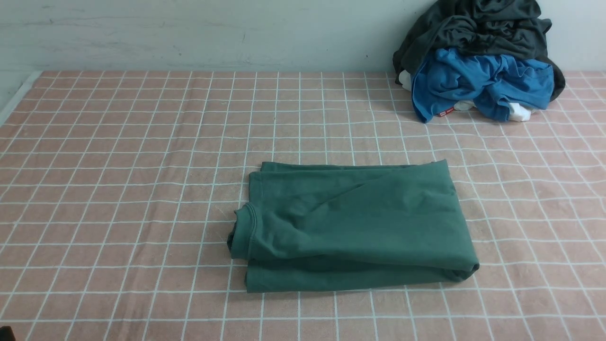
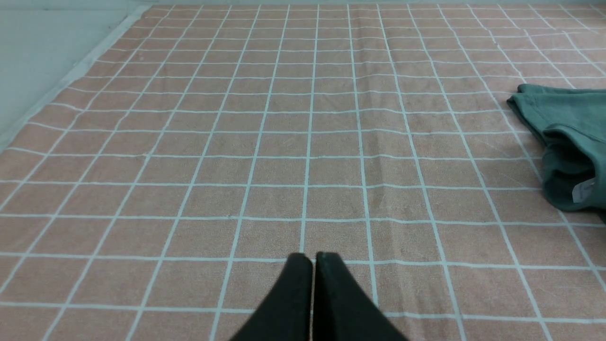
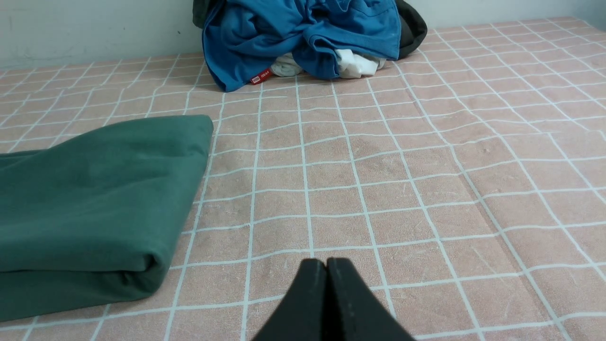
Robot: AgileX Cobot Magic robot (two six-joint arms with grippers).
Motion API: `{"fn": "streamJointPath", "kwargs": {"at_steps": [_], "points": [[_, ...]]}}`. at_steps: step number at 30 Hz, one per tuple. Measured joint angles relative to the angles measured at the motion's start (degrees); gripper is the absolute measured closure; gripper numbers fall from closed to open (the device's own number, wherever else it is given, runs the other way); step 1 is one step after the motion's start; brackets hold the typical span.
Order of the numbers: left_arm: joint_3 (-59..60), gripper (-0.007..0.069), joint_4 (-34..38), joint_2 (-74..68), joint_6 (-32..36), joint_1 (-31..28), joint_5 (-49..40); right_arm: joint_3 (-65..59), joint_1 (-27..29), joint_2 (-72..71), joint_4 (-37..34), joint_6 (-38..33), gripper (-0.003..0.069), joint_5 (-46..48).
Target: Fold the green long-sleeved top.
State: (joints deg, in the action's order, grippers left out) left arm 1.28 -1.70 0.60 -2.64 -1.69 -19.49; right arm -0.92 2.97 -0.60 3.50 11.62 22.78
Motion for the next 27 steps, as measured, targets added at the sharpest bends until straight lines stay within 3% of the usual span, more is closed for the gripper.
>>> {"fn": "streamJointPath", "kwargs": {"at_steps": [27], "points": [[0.00, 0.0627, 2.83, 0.00, 0.00, 0.00, -0.01, 0.00, 0.00, 0.00, 0.00, 0.00, 0.0673, 0.00]]}}
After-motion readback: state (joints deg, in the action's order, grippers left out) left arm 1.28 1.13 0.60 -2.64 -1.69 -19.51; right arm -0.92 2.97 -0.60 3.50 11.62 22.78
